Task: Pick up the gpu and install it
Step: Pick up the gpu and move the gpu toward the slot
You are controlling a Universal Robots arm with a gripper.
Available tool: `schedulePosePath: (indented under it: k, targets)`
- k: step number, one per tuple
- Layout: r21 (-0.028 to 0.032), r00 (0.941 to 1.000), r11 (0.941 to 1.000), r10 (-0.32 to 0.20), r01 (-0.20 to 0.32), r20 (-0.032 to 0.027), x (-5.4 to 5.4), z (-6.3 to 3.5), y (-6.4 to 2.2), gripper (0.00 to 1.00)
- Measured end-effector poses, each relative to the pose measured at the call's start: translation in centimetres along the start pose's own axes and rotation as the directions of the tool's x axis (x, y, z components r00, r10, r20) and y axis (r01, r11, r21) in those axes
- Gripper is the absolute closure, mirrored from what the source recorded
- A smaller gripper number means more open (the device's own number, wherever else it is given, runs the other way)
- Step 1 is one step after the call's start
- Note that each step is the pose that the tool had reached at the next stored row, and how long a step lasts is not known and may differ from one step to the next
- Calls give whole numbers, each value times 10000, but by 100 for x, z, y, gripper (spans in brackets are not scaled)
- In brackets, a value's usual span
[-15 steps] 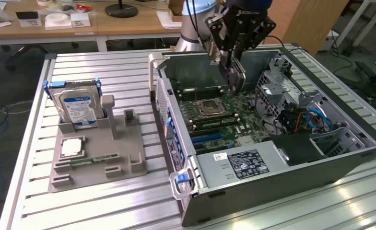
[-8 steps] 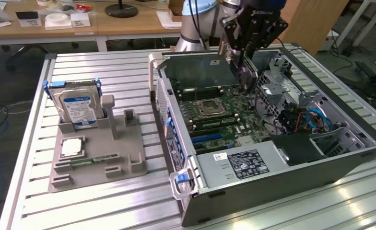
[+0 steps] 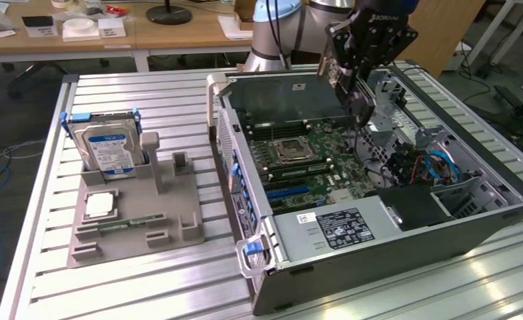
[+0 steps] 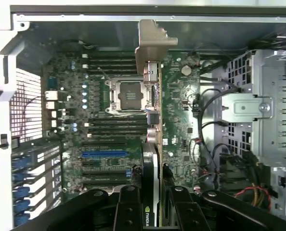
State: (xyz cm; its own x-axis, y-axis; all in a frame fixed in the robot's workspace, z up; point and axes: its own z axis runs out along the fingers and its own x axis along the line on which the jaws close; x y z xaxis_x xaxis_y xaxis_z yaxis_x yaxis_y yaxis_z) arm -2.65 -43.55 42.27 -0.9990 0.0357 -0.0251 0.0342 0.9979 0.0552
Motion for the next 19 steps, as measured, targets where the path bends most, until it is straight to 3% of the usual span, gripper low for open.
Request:
schedulePosePath:
  k: [19]
  targets:
    - [-10, 10000, 10000, -1, 1, -1, -586, 16, 20, 73]
